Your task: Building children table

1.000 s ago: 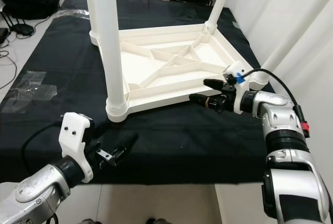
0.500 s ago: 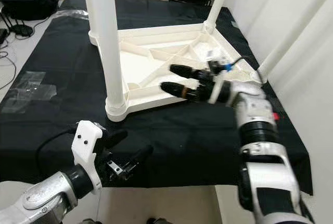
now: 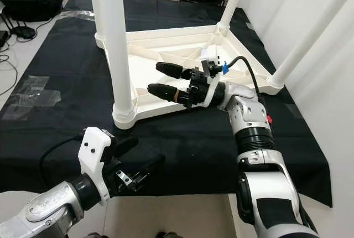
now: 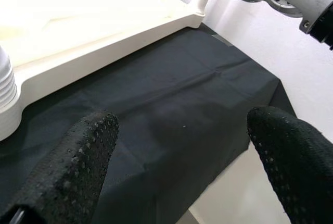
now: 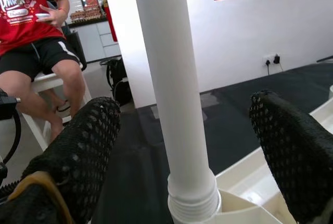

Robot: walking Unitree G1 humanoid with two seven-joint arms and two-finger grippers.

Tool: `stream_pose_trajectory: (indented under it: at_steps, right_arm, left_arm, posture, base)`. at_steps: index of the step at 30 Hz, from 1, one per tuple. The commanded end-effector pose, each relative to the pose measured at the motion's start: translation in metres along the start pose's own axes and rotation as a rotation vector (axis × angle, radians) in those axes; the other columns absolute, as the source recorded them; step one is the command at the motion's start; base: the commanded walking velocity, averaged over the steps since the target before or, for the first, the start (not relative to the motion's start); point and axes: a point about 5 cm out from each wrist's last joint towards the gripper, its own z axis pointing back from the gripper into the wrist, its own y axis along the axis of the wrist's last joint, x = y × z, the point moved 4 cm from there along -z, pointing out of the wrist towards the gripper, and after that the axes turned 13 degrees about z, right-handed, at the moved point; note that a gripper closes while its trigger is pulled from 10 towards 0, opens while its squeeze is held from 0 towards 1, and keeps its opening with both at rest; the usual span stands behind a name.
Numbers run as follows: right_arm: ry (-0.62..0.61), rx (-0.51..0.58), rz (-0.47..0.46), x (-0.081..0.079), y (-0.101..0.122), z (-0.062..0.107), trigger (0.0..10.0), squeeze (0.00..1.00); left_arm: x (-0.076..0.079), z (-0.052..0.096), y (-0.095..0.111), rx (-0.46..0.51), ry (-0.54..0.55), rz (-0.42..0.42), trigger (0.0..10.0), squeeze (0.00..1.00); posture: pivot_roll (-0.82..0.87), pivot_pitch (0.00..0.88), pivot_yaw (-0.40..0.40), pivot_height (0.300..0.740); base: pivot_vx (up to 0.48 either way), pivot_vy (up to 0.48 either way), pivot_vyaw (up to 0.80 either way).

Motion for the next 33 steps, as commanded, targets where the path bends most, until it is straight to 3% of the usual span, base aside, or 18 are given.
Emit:
stream_pose_trajectory:
  at_steps: [1,8,33]
  right_arm:
    - [-0.008,0.021,0.01,0.0,0.004,-0.011,10.0,0.0]
    - [-0.04,0.033,0.016,-0.003,-0.002,-0.039,10.0,0.0]
    - [-0.065,0.119,0.018,-0.002,0.011,-0.077,10.0,0.0]
  left_arm:
    - [0.005,0.0,0.0,-0.004,-0.028,0.0,10.0,0.0]
    - [0.011,-0.002,0.006,0.026,-0.052,0.014,10.0,0.0]
    - [0.011,-0.004,0.009,0.038,-0.049,0.017,10.0,0.0]
  posture:
    - [0.08,0.173,-0.119,0.74]
    - [0.08,0.171,-0.119,0.74]
    - [0.08,0.176,-0.13,0.74]
  base:
    - [0.0,0.0,0.0]
    - [0.0,0.0,0.0]
    - [0.0,0.0,0.0]
